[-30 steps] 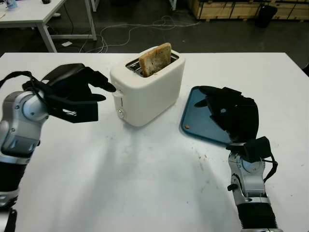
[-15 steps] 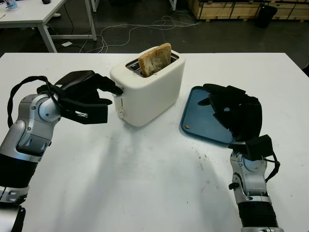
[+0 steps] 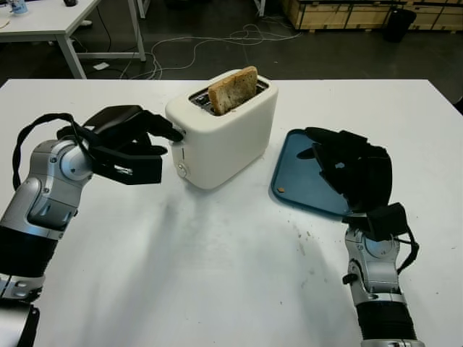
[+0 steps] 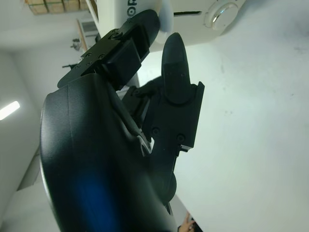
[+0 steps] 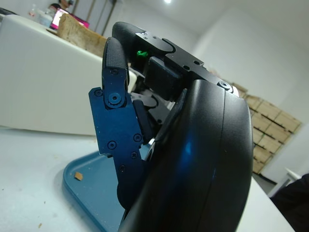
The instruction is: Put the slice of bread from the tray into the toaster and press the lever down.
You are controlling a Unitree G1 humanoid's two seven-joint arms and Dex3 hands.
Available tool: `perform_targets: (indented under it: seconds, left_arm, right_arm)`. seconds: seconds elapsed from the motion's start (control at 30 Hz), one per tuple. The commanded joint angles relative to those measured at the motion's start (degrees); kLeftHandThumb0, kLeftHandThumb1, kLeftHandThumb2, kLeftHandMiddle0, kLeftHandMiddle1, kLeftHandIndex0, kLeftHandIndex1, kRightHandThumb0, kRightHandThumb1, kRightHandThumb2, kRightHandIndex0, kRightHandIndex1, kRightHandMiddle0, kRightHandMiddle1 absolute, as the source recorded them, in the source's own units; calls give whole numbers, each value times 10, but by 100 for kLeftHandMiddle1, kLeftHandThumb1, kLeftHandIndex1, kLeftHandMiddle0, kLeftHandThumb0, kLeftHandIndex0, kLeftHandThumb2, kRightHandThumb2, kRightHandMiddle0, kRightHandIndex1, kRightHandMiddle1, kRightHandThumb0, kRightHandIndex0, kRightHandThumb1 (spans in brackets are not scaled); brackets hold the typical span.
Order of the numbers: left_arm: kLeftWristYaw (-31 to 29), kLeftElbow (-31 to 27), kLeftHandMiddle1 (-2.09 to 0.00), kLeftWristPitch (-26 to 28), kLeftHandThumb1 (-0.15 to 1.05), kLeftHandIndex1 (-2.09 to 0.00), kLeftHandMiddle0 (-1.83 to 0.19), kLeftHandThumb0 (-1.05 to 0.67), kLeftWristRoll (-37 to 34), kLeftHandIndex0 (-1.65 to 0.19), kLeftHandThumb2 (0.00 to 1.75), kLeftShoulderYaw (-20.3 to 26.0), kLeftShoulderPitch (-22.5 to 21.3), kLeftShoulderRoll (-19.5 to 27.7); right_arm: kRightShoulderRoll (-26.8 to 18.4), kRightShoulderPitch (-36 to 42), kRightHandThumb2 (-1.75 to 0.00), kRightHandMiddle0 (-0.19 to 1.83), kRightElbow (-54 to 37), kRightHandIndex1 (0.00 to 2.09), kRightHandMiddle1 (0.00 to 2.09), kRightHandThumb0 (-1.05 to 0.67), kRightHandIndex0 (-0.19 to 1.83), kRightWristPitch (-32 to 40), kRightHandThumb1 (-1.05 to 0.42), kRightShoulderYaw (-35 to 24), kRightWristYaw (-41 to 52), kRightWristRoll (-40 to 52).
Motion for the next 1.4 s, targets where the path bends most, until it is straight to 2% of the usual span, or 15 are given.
perform_targets:
  seconds: [0.0,0.2,0.3,0.43,0.57,0.83,1.0,1.2,1.33,1.37]
  left_arm:
    - [5,8,-64,7,92,0,-67,-23,12,-71,45,-7,-10,-4]
    - [6,5,-64,14,92,0,-77,-22,17,-70,45,-7,-10,-6]
    - [6,3,-57,19,92,0,-65,-22,18,-70,45,-8,-9,-8]
    - [5,5,-51,18,92,0,-59,-22,19,-70,46,-10,-7,-12]
    - [0,7,-55,20,92,0,-73,-20,18,-70,45,-15,-5,-19]
    - [0,46,-47,25,92,-1,-65,-22,23,-71,46,-47,4,-45]
    - [-2,99,-40,45,92,-1,-60,-23,23,-73,48,-78,8,-93]
    - [46,197,-35,65,92,-3,-61,-25,34,-77,53,-131,29,-189]
    - [81,248,-39,115,92,-5,-73,-27,53,-83,53,-168,41,-252]
    - [79,251,-43,130,92,-9,-81,-27,57,-91,53,-176,41,-261]
  right_arm:
    - [1,-3,-27,112,-3,94,3,-44,91,-17,-92,-3,3,6]
    - [1,-2,-27,111,-2,94,2,-43,90,-17,-92,-4,11,10]
    - [0,-2,-28,111,1,94,2,-43,89,-25,-92,-5,14,9]
    - [1,-2,-28,111,4,95,2,-44,89,-30,-92,-5,16,11]
    - [2,-1,-27,112,2,95,2,-44,89,-31,-92,-7,17,15]
    - [3,1,-27,112,0,95,1,-42,89,-48,-92,-11,13,12]
    - [1,5,-27,113,-10,95,1,-43,90,-51,-92,-15,-1,-2]
    - [-3,8,-26,112,-17,94,1,-42,90,-55,-92,-21,-2,-1]
    - [-5,5,-27,112,-18,95,1,-41,89,-57,-92,-26,-2,-2]
    - [-6,5,-27,112,-18,95,1,-41,89,-56,-92,-27,-2,-3]
